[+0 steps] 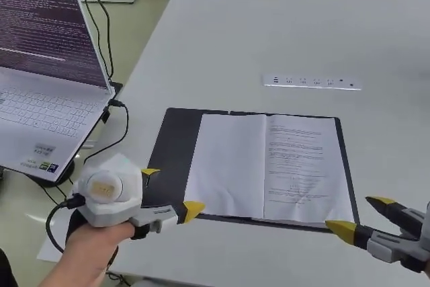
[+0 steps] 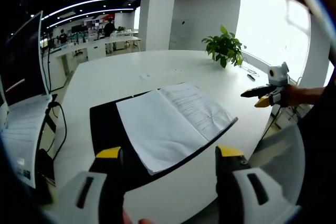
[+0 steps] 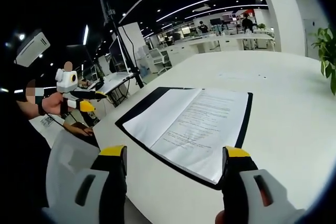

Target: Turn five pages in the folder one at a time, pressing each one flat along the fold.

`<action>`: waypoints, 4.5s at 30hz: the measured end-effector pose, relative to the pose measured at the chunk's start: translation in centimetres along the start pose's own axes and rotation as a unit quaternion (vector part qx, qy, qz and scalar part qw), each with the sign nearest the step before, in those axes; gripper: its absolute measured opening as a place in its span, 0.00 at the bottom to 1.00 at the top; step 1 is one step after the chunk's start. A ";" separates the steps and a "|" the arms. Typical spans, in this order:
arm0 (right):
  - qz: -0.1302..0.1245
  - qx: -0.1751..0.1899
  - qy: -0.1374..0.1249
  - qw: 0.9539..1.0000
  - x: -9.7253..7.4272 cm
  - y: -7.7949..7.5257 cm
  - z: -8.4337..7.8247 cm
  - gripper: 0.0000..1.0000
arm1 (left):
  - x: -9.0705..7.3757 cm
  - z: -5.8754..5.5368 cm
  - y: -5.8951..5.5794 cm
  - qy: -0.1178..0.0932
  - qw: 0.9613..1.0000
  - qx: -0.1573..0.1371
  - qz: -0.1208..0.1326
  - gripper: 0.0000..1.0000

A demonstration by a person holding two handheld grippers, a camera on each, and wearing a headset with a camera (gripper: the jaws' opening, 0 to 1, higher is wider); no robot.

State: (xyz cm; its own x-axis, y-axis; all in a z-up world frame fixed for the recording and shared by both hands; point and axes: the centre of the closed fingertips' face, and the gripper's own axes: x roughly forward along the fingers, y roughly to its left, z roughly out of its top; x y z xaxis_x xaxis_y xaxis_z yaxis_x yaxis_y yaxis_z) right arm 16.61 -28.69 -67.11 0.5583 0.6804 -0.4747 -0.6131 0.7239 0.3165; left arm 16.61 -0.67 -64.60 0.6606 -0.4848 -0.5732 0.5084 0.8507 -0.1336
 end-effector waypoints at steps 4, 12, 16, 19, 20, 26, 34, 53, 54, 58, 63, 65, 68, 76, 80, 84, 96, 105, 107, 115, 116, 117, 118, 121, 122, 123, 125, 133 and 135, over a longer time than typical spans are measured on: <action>0.002 -0.003 -0.001 1.000 -0.3 -0.1 0.2 0.75 | 0.3 0.2 -0.3 -0.001 1.000 0.001 0.001 0.71; 0.001 -0.001 -0.015 1.000 -1.5 -0.4 0.5 0.77 | 2.5 0.9 -2.2 0.005 1.000 0.017 -0.016 0.72; -0.002 -0.001 -0.013 1.000 -2.2 -1.1 0.0 0.78 | 3.8 1.7 -3.1 0.004 0.999 0.023 -0.025 0.72; -0.004 0.001 -0.014 1.000 -2.5 -1.8 -0.3 0.79 | 4.6 2.3 -3.9 0.004 0.999 0.028 -0.034 0.72; -0.005 0.002 -0.014 1.000 -2.6 -2.0 -0.4 0.78 | 4.8 2.4 -4.1 0.004 0.999 0.030 -0.036 0.72; -0.010 0.011 -0.019 1.000 -3.1 -2.6 -0.6 0.78 | 6.6 2.9 -5.6 0.012 0.997 0.047 -0.055 0.72; -0.016 0.010 -0.014 1.000 -3.6 -2.8 -1.2 0.78 | 8.5 2.6 -7.8 0.033 0.993 0.077 -0.083 0.71; -0.021 0.010 -0.008 1.000 -3.9 -2.5 -1.6 0.78 | 12.6 3.1 -10.7 0.058 0.983 0.109 -0.133 0.72; -0.021 0.009 -0.008 1.000 -3.9 -2.5 -1.5 0.78 | 12.8 3.0 -10.9 0.059 0.983 0.110 -0.135 0.72; -0.021 0.010 -0.010 1.000 -4.0 -2.5 -1.4 0.78 | 14.1 2.7 -11.7 0.067 0.981 0.114 -0.144 0.71; -0.024 0.010 -0.010 1.000 -4.1 -2.7 -1.5 0.78 | 15.6 2.6 -13.0 0.073 0.978 0.117 -0.154 0.71; -0.025 0.011 -0.008 1.000 -4.1 -2.8 -1.6 0.78 | 16.4 2.6 -13.5 0.074 0.978 0.118 -0.157 0.71; -0.027 0.011 -0.004 1.000 -4.1 -2.8 -1.9 0.78 | 17.6 2.7 -14.3 0.076 0.977 0.116 -0.161 0.71; -0.029 0.012 0.003 1.000 -4.2 -3.0 -2.3 0.78 | 21.2 2.0 -15.9 0.090 0.976 0.119 -0.160 0.72; -0.031 0.014 0.004 0.999 -4.2 -3.2 -2.3 0.77 | 22.6 1.7 -16.7 0.096 0.976 0.116 -0.156 0.72; -0.030 0.014 0.005 0.999 -4.2 -3.2 -2.3 0.77 | 23.8 0.9 -17.2 0.106 0.977 0.114 -0.147 0.72; -0.027 0.017 0.011 0.999 -4.1 -3.6 -2.4 0.76 | 25.3 -1.5 -16.8 0.137 0.975 0.136 -0.106 0.75; -0.026 0.019 0.012 0.999 -4.1 -3.6 -2.6 0.75 | 25.5 -2.0 -16.6 0.127 0.974 0.165 -0.089 0.75; -0.024 0.023 0.011 0.999 -4.1 -3.5 -2.6 0.75 | 25.5 -2.1 -16.5 0.122 0.975 0.164 -0.090 0.75; -0.023 0.027 0.009 0.999 -4.1 -3.4 -2.7 0.74 | 25.6 -1.9 -16.3 0.112 0.976 0.162 -0.092 0.72; -0.022 0.027 0.008 0.999 -4.0 -3.4 -2.6 0.74 | 25.6 -1.9 -16.1 0.112 0.976 0.162 -0.092 0.71; -0.022 0.028 0.007 0.999 -4.0 -3.4 -2.6 0.73 | 25.5 -1.8 -16.0 0.111 0.976 0.162 -0.092 0.70; -0.022 0.028 0.008 0.999 -4.0 -3.4 -2.6 0.73 | 25.5 -1.8 -15.9 0.111 0.976 0.161 -0.092 0.68; -0.018 0.023 0.013 0.999 -3.8 -3.3 -2.6 0.73 | 25.5 -1.7 -15.8 0.107 0.977 0.158 -0.091 0.65; -0.018 0.021 0.015 1.000 -3.8 -3.2 -2.6 0.73 | 25.5 -1.6 -15.7 0.104 0.978 0.156 -0.090 0.65; -0.018 0.020 0.015 1.000 -3.8 -3.2 -2.6 0.72 | 25.6 -1.6 -15.7 0.103 0.978 0.156 -0.089 0.64; -0.018 0.022 0.014 1.000 -3.8 -3.2 -2.6 0.72 | 25.6 -1.6 -15.6 0.102 0.979 0.154 -0.089 0.63; -0.017 0.025 0.016 0.999 -3.8 -3.2 -3.0 0.71 | 25.5 -0.8 -16.6 0.096 0.986 0.089 -0.107 0.69; -0.017 0.026 0.016 0.999 -3.8 -3.3 -2.9 0.71 | 25.6 -0.7 -18.0 0.091 0.984 0.094 -0.121 0.74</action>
State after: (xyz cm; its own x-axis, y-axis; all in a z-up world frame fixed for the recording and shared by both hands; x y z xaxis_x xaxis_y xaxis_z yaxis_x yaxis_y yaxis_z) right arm 14.88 -33.97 -68.78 0.5599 0.6518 -0.5115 -0.5642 0.7520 0.3408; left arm 23.98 -28.22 -77.42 0.4058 -0.6096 -0.6810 0.7431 0.6538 -0.1425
